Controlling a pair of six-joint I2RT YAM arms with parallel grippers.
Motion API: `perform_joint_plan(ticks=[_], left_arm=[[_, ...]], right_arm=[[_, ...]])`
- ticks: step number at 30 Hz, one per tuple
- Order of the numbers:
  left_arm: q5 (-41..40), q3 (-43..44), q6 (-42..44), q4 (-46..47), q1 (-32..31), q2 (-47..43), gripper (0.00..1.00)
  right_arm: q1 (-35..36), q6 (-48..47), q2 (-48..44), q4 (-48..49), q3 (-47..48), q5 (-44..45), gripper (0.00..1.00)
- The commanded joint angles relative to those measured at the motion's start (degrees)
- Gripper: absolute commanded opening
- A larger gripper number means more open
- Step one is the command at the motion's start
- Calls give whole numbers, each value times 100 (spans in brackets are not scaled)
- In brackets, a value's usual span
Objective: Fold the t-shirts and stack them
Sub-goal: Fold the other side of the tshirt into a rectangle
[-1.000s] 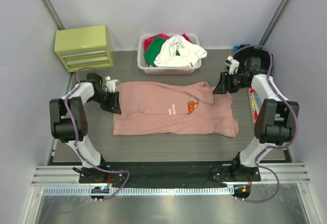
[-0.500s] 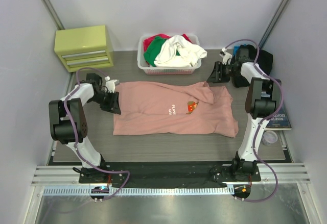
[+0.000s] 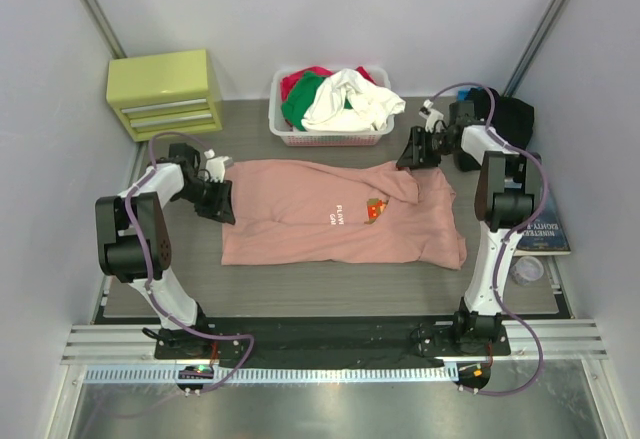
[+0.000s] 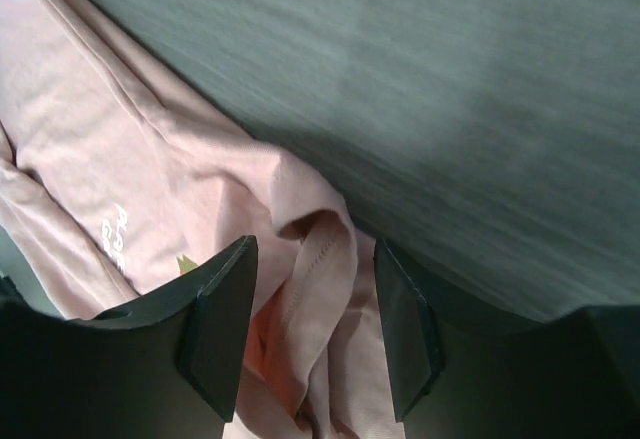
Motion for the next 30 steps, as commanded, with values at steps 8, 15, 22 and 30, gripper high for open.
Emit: perform_joint_plan(ticks=[8,15,22,30], left_arm=[[-19,-26,56,147,-13,-78,39],[34,-149,21,235,-13,-95,39],[-27,-193,74,235,-13,-165,39],[-71,-229,171,200,-14,-192,39]], right_arm=[[177,-208,-765,169,-720,66,1],[361,-340,-1582,178,-1037,67,1],[660,-393,-2329,-226,-1230,-266,1],[687,-753,-3103,-402,-2214,-171,40]])
